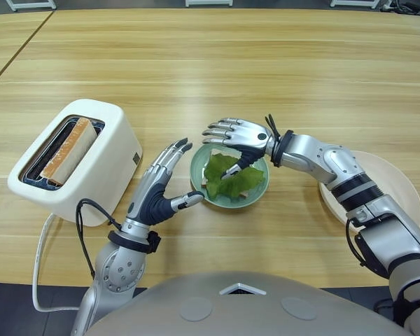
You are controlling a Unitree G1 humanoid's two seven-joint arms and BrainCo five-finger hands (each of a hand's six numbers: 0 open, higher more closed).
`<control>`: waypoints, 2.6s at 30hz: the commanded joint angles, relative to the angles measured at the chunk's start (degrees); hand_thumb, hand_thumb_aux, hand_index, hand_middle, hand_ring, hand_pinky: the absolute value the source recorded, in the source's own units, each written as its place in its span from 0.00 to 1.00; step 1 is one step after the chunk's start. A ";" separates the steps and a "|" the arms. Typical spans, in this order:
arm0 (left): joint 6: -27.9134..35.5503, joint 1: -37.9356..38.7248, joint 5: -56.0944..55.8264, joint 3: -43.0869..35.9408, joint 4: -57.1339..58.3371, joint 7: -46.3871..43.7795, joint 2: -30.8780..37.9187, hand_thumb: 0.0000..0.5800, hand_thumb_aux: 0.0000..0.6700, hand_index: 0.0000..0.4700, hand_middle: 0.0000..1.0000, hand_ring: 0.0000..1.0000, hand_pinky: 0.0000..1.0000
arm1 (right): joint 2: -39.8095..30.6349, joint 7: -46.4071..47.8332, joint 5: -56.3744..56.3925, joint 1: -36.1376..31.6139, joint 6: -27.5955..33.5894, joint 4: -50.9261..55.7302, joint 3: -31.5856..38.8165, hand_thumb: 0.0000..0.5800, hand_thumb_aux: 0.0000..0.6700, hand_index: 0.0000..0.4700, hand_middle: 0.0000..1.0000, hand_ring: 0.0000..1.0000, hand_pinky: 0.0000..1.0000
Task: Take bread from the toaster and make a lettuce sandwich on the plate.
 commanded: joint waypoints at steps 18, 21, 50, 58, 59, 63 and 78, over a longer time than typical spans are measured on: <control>6.47 5.46 8.67 51.49 -5.82 -14.83 12.02 0.00 0.00 0.00 0.00 0.00 0.00 | -8.77 7.91 18.82 14.88 4.01 -16.73 -16.78 0.00 0.00 0.00 0.00 0.00 0.00; 6.58 6.12 9.34 51.36 -3.18 -15.06 11.54 0.00 0.00 0.00 0.00 0.00 0.00 | -8.49 8.28 18.89 15.21 3.85 -17.33 -16.75 0.00 0.00 0.00 0.00 0.00 0.00; -0.25 -10.91 -15.71 53.55 3.99 -8.04 15.08 1.00 1.00 1.00 0.00 0.00 0.00 | -8.63 7.57 17.38 17.32 3.99 -16.48 -18.02 0.00 0.00 0.00 0.00 0.00 0.00; 3.44 -15.28 -19.98 51.33 -1.99 -9.82 14.84 1.00 1.00 1.00 0.00 0.00 0.00 | -9.32 10.48 17.75 18.64 -0.05 -11.76 -13.95 0.00 0.00 0.00 0.00 0.00 0.00; 3.91 -15.60 -20.05 51.06 -2.60 -9.95 14.89 1.00 1.00 1.00 0.00 0.00 0.00 | -9.73 11.54 18.82 19.17 -0.72 -12.02 -13.71 0.00 0.00 0.00 0.00 0.00 0.00; 4.68 -16.38 -19.95 51.06 -3.64 -9.99 15.06 1.00 1.00 1.00 0.00 0.00 0.00 | -10.91 15.35 23.07 20.79 -2.69 -13.58 -13.61 0.00 0.00 0.00 0.00 0.00 0.00; 7.07 -18.73 -18.63 46.86 -6.82 -10.61 14.49 1.00 1.00 1.00 0.00 0.00 0.00 | -12.28 24.92 29.15 26.27 -2.44 -21.40 -12.75 0.00 0.00 0.00 0.00 0.00 0.00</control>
